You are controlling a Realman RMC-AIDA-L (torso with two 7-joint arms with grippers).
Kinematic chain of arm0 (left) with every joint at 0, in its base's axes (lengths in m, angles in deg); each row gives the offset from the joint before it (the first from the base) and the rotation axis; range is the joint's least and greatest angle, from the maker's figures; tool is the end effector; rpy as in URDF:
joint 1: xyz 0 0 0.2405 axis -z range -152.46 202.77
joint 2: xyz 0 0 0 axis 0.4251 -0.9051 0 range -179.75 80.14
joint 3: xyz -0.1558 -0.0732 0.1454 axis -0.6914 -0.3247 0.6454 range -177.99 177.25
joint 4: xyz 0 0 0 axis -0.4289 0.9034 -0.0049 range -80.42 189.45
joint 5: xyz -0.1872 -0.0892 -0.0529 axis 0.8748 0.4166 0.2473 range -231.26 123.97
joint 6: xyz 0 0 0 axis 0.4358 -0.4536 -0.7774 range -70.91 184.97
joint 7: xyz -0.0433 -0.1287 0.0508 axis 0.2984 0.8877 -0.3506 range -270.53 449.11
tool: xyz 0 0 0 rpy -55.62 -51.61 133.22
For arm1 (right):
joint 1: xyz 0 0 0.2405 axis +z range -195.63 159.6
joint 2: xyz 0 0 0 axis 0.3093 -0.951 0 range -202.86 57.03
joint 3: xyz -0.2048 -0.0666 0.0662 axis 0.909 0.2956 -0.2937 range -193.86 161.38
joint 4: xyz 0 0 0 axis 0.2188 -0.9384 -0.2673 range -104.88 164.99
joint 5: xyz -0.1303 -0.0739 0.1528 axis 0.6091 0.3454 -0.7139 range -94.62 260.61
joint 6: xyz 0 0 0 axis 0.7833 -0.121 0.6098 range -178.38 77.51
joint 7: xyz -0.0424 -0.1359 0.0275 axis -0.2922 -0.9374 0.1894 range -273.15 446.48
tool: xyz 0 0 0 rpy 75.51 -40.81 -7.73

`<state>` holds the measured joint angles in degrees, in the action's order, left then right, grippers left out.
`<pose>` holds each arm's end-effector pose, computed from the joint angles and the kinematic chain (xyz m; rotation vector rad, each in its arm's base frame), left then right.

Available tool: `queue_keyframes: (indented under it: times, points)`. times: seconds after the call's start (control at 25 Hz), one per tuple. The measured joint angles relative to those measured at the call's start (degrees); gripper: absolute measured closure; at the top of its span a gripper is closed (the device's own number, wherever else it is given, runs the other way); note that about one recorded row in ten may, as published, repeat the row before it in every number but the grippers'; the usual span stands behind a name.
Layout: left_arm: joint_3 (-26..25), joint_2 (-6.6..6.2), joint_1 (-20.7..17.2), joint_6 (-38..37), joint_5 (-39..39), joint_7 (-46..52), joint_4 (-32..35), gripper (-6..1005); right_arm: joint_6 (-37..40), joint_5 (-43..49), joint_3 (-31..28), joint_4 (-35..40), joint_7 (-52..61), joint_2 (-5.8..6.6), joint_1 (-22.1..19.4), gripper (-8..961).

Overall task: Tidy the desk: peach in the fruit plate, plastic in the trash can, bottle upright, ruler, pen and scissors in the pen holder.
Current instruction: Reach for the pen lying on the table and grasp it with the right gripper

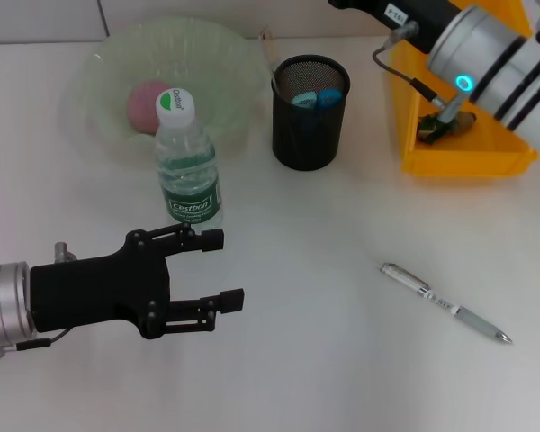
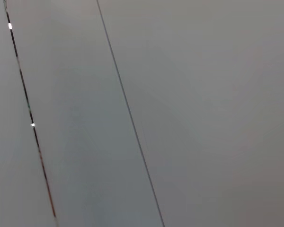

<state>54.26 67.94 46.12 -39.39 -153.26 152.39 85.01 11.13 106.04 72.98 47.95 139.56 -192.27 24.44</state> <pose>-0.2542 0.2550 -0.0111 -2.8228 -0.4456 -0.9189 0.1434 0.4012 -0.0255 -2.1303 0.5997 1.2334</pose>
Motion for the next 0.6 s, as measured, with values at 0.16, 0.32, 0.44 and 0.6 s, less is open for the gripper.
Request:
queue_keyframes:
  times: [0.16,0.32,0.44,0.6]
  points:
    - [0.0,-0.12,-0.2,-0.1,-0.1,0.0,0.0,186,1.9,10.1,-1.2,12.7,12.2,3.62,-8.0,312]
    - [0.1,-0.24,-0.2,-0.2,-0.1,0.0,0.0,186,3.1,24.8,-5.5,24.7,27.2,6.77,-13.4,312]
    - [0.3,-0.38,-0.2,-0.2,-0.1,0.0,0.0,187,9.5,46.2,-16.1,39.0,45.5,7.67,-18.0,312]
    - [0.4,-0.47,0.0,-0.3,-0.1,0.0,0.3,187,26.0,75.0,-29.7,61.3,68.3,5.82,-19.7,313]
